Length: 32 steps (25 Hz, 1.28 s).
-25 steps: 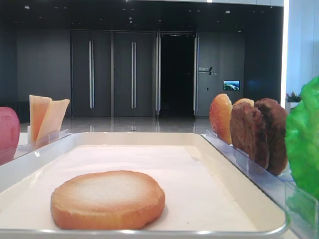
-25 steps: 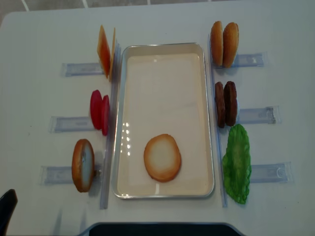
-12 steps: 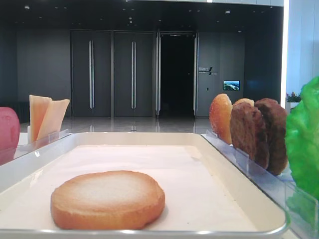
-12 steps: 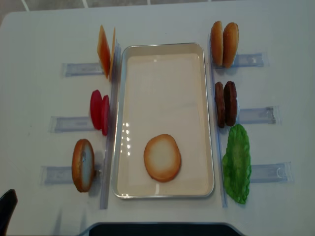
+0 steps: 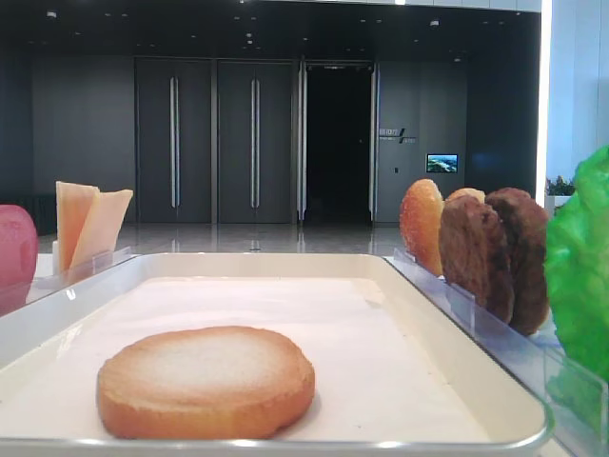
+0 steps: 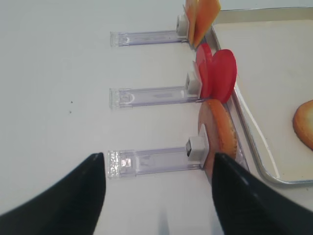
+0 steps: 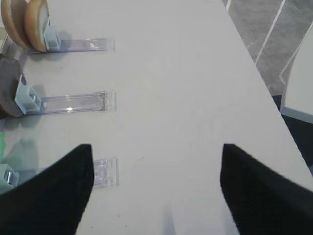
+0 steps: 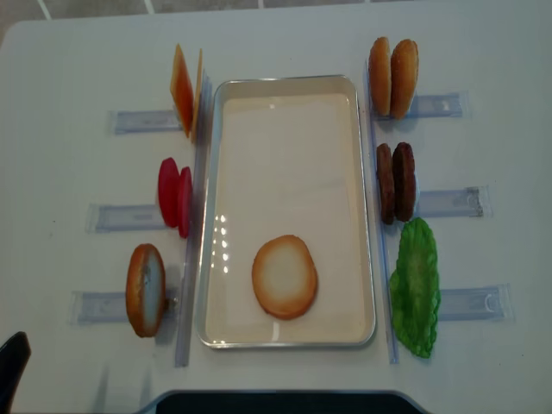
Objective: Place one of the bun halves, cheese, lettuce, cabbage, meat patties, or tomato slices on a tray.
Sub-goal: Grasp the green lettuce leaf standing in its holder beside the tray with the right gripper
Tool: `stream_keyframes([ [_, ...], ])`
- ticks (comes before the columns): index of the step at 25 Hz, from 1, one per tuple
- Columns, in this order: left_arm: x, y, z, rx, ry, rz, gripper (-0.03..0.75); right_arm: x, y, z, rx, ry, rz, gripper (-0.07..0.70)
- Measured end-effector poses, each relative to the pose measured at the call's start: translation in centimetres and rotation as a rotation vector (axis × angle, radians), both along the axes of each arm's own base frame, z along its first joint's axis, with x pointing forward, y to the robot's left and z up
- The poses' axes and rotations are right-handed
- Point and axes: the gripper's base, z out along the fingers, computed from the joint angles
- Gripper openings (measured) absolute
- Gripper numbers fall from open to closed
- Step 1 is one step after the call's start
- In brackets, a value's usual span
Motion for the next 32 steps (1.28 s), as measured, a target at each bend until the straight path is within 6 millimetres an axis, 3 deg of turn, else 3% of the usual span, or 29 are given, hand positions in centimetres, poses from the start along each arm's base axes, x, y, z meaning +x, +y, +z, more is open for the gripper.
stream_keyframes([
  [10,0.0,0.0,0.0,0.000,0.000,0.000,0.517,0.5,0.0,0.0,0.003,0.035,0.002,0.541],
  [19,0.0,0.0,0.0,0.000,0.000,0.000,0.517,5.9,0.0,0.4,0.009,0.405,0.001,0.541],
  [27,0.0,0.0,0.0,0.000,0.000,0.000,0.517,10.8,0.5,2.7,0.056,0.583,0.024,0.541],
  [32,0.0,0.0,0.0,0.000,0.000,0.000,0.517,15.0,0.5,3.0,0.069,0.704,0.016,0.541],
])
